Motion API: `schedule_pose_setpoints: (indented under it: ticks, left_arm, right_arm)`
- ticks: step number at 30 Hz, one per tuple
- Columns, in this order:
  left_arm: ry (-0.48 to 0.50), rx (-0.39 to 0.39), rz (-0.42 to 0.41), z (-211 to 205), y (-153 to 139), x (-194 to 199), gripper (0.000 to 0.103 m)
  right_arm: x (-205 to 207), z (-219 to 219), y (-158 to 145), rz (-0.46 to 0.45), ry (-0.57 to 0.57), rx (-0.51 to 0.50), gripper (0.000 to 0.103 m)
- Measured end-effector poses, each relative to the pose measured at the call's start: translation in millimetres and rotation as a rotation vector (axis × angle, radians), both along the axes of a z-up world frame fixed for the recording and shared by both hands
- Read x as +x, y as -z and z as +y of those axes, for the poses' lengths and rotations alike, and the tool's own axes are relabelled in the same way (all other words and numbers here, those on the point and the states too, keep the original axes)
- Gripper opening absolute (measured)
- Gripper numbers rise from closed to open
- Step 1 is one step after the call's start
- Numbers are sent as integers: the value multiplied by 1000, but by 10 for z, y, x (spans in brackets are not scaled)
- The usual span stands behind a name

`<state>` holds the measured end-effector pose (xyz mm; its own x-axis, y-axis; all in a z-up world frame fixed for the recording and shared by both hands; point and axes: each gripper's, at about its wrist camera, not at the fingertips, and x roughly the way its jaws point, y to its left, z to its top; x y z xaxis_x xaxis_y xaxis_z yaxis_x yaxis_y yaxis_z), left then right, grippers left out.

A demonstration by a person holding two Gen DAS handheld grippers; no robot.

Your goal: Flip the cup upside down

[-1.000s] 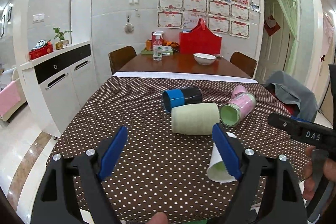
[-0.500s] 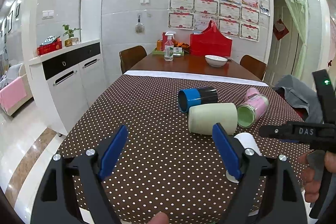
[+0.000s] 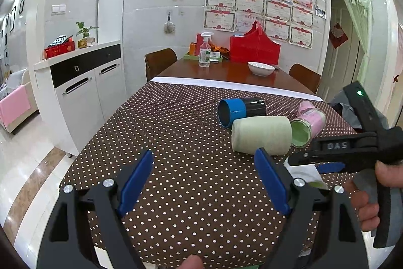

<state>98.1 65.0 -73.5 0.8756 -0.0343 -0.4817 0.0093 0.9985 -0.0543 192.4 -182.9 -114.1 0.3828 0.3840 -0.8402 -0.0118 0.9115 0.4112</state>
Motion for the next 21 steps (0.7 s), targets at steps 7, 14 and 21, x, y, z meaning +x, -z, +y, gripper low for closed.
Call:
schedule_pose_setpoints:
  ticks: [7,14,21]
  left_arm:
    - [-7,-3,4,29,33,-18,82]
    - [-9,4,-1,3,12,-42,82]
    - [-1,17,-7,-91,-25,-63,82]
  right_arm:
    - [167,96,133,99,-45,-45,72]
    - [196,1,147,102,-68,40,60]
    - [-86,-260,-78,-79,-44,123,59]
